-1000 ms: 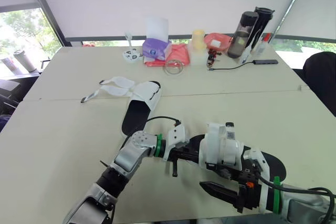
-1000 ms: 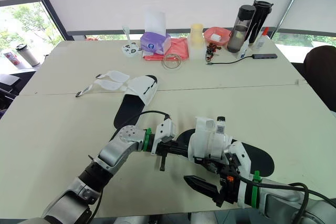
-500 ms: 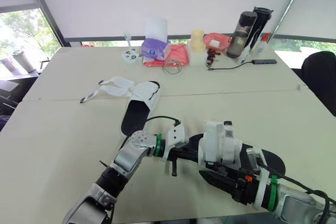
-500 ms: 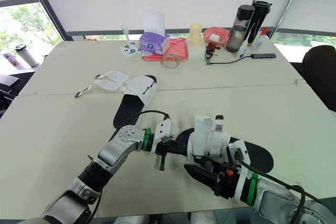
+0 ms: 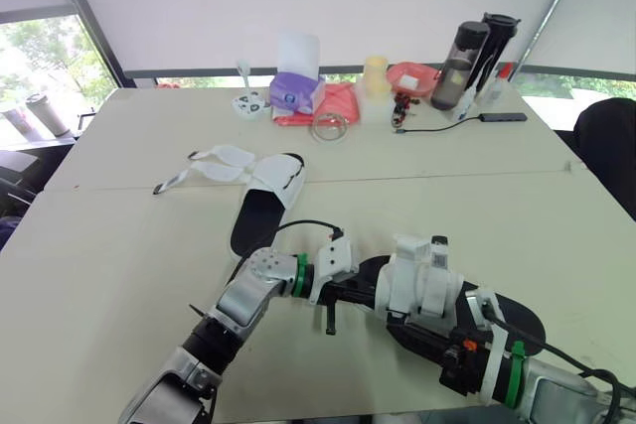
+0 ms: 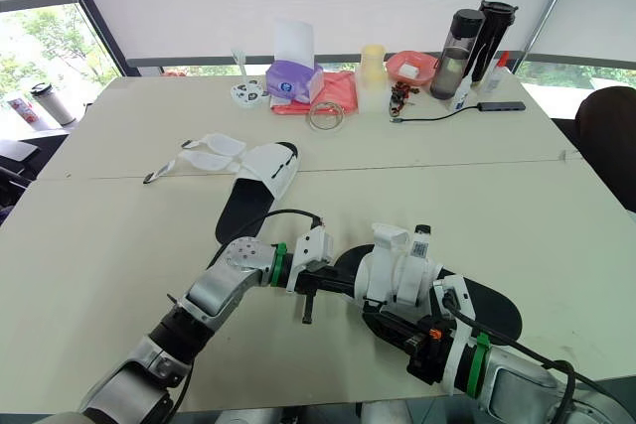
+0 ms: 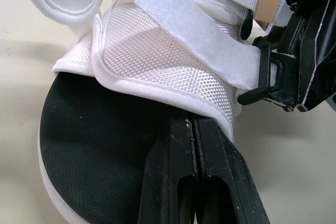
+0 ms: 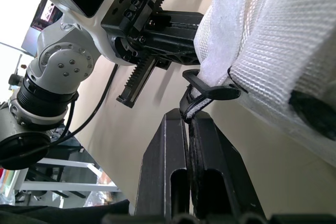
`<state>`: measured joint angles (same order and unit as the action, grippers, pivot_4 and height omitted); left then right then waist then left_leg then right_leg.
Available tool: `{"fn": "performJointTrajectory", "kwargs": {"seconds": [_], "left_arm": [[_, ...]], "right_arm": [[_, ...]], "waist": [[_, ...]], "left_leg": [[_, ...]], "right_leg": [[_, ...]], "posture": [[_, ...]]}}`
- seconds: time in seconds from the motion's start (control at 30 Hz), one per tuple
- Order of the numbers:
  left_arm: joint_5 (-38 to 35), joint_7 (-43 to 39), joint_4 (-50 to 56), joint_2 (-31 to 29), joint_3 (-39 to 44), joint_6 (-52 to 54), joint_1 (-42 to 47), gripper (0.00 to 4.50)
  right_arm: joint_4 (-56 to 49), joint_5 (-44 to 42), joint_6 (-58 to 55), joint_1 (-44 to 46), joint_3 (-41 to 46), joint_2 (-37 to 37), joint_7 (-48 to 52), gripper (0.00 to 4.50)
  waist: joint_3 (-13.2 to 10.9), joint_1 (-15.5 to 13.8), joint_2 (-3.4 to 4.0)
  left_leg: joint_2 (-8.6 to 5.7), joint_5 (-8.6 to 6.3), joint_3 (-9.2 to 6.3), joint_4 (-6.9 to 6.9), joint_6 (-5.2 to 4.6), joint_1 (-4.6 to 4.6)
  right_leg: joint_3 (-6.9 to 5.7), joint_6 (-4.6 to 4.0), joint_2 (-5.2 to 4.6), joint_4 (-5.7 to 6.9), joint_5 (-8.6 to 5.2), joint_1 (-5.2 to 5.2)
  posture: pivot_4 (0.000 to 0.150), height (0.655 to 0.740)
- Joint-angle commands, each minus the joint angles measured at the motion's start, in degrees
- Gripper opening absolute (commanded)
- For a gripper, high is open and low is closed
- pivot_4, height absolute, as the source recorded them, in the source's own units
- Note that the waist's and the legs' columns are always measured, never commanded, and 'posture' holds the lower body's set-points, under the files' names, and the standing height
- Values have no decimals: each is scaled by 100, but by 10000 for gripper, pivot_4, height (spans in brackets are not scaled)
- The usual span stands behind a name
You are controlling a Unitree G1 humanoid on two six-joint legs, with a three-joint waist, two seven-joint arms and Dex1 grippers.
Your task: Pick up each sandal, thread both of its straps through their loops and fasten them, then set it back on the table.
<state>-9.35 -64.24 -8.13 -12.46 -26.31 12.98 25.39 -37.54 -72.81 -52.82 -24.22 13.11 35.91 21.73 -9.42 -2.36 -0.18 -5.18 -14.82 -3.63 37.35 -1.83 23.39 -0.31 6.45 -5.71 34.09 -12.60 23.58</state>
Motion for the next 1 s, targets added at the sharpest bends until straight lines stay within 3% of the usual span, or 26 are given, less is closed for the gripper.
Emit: {"fn": "performJointTrajectory", "kwargs": {"seconds": [0.03,0.23,0.77,1.0], "left_arm": [[137,6,-149,9,-167,-35,-54,0],[173,4,-264,19,-177,-151,-50,0],[199,-28,-415,41,-206,-311,-68,0],[215,-65,-465,49,-234,-355,-54,0]], "right_arm": [[-199,-139,63,-7,0,59,126,144],[-262,-86,-97,-306,-93,294,355,144],[-553,1575,217,-1278,-1038,1070,1365,144],[-591,1930,557,-1592,-974,1194,1897,144]], "waist": [[0,-1,0],[0,-10,0],[2,-13,-3],[3,-4,-5]], "left_leg": [[0,0,0,0,0,0],[-1,0,0,1,0,0],[-1,0,0,4,0,-3],[-1,-1,0,9,2,-5]], "right_leg": [[0,0,0,0,0,0],[0,0,-1,-1,0,-3],[-3,3,-2,-2,-1,-9],[-2,15,-2,-1,-9,-14]], "posture": [[1500,7400],[1500,7400],[1500,7400],[1500,7400]]}}
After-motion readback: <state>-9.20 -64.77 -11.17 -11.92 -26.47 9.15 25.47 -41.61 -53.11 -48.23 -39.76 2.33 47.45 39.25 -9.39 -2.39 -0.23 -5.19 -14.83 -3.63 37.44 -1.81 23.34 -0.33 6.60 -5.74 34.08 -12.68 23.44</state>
